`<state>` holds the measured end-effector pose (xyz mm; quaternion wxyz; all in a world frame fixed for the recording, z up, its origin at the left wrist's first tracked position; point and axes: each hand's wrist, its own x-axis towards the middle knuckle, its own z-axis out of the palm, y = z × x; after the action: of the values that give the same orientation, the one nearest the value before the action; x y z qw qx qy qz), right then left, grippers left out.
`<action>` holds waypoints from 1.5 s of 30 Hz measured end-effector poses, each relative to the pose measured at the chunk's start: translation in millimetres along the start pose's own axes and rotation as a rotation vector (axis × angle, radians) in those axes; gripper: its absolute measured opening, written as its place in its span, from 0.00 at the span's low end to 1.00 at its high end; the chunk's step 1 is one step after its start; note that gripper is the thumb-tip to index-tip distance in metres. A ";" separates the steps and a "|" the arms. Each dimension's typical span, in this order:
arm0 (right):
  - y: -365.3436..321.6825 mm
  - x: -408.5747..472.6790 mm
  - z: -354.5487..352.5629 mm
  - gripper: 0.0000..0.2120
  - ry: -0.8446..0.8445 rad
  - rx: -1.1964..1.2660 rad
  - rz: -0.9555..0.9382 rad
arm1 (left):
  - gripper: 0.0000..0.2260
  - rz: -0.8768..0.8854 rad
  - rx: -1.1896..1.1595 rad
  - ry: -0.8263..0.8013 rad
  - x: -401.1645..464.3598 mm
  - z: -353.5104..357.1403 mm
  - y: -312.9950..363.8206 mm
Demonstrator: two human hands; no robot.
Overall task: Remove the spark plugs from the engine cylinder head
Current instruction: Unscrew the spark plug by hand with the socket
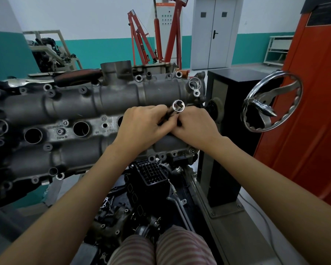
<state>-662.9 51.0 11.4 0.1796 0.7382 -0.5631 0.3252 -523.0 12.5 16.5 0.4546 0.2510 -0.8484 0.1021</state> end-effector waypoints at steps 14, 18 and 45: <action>-1.4 -0.5 -1.4 0.10 -0.035 0.013 -0.025 | 0.18 0.020 0.012 -0.002 0.8 -0.7 3.3; 2.5 0.6 2.0 0.12 -0.059 -0.031 0.015 | 0.18 0.016 0.012 0.030 0.3 0.1 1.5; 1.5 -0.6 3.5 0.08 0.023 0.045 -0.046 | 0.18 0.027 0.014 0.028 -0.4 -0.2 1.1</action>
<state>-663.5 48.8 8.4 0.1769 0.7509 -0.5365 0.3422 -523.3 13.7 16.3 0.4633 0.2411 -0.8446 0.1179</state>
